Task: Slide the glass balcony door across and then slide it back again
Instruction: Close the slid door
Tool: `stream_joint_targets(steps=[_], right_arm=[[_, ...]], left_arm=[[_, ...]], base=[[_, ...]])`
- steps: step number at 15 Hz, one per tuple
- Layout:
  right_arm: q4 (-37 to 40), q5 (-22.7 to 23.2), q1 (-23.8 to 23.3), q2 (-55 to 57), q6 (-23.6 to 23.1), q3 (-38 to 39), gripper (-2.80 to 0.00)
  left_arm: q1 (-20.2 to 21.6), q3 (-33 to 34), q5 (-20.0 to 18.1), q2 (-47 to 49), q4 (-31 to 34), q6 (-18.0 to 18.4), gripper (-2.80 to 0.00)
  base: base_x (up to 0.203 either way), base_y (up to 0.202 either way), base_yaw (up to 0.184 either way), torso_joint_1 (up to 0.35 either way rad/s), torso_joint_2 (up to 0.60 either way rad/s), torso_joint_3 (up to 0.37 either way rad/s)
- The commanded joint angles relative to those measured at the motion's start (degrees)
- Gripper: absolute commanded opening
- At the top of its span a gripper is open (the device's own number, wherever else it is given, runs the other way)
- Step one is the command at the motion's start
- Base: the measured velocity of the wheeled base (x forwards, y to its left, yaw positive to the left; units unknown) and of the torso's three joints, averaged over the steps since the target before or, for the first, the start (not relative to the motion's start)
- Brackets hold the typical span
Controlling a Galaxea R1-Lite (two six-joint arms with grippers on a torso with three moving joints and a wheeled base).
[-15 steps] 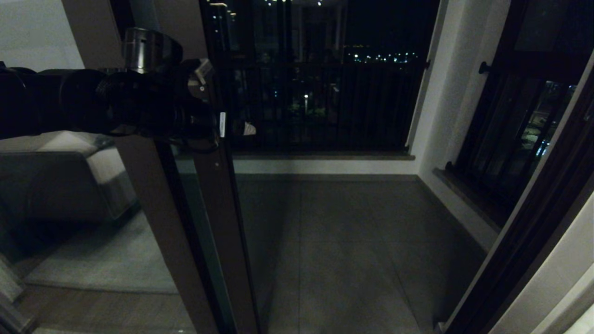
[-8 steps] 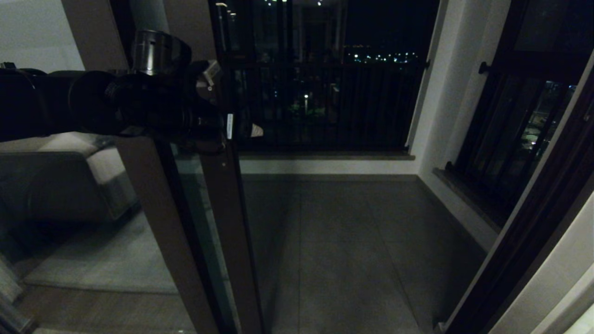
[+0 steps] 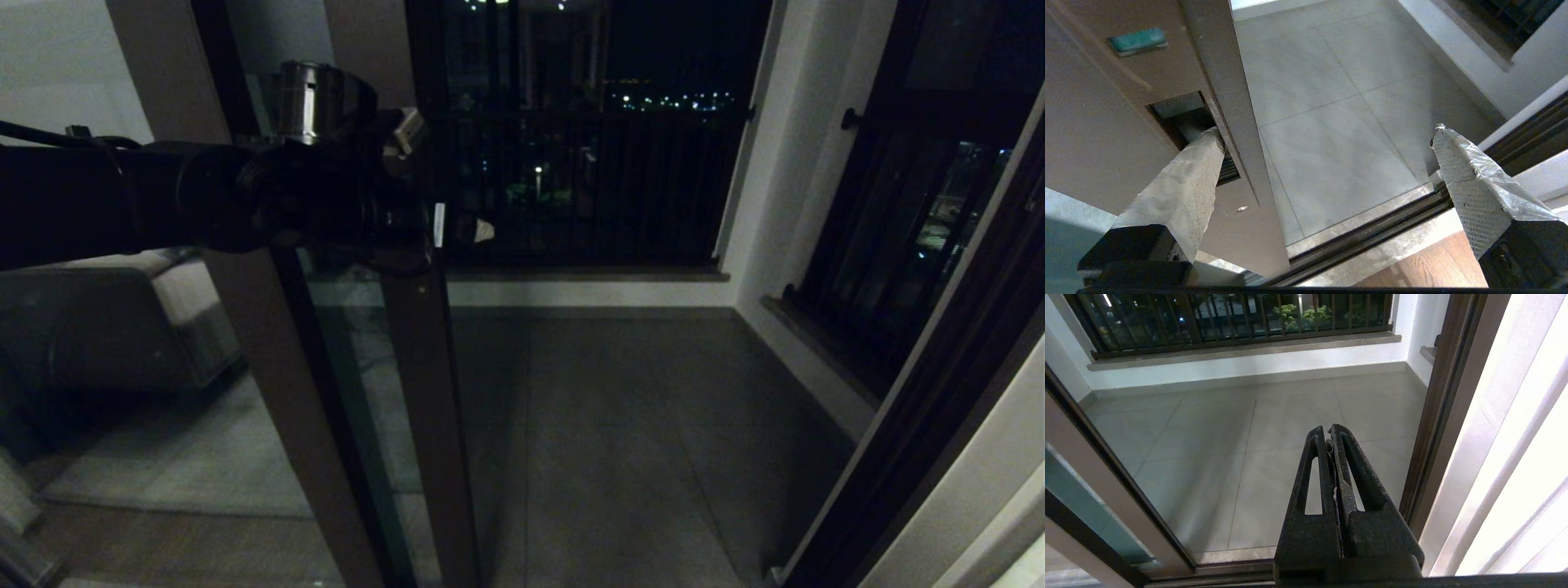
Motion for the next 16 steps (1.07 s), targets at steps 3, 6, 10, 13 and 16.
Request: stream_joint_targets(steps=[3, 6, 10, 13, 16], right_arm=[[0.00, -0.01, 0.00, 0.00, 0.01, 0.01, -2.80], [0.00, -0.01, 0.06, 0.00, 0.01, 0.01, -2.80], [0.00, -0.01, 0.00, 0.00, 0.01, 0.01, -2.80], [0.00, -0.01, 0.03, 0.00, 0.01, 0.01, -2.80], [0.00, -0.01, 0.02, 0.00, 0.01, 0.01, -2.80]], left_arm=[[-1.23, -0.38, 0.15, 0.72, 0.11, -0.14, 0.00], [-2.10, -0.46, 0.17, 0.81, 0.11, -0.14, 0.00], [-3.18, -1.40, 0.31, 1.85, 0.02, -0.14, 0.00], [-3.69, -3.04, 0.86, 2.86, 0.02, -0.14, 0.00], [-4.01, -3.80, 0.86, 3.33, 0.02, -0.08, 0.00]], base=[[0.000, 0.000, 0.000, 0.000, 0.00, 0.000], [0.000, 0.000, 0.000, 0.000, 0.00, 0.000], [0.000, 0.000, 0.000, 0.000, 0.00, 0.000], [0.000, 0.000, 0.000, 0.000, 0.00, 0.000], [0.000, 0.000, 0.000, 0.000, 0.00, 0.000]])
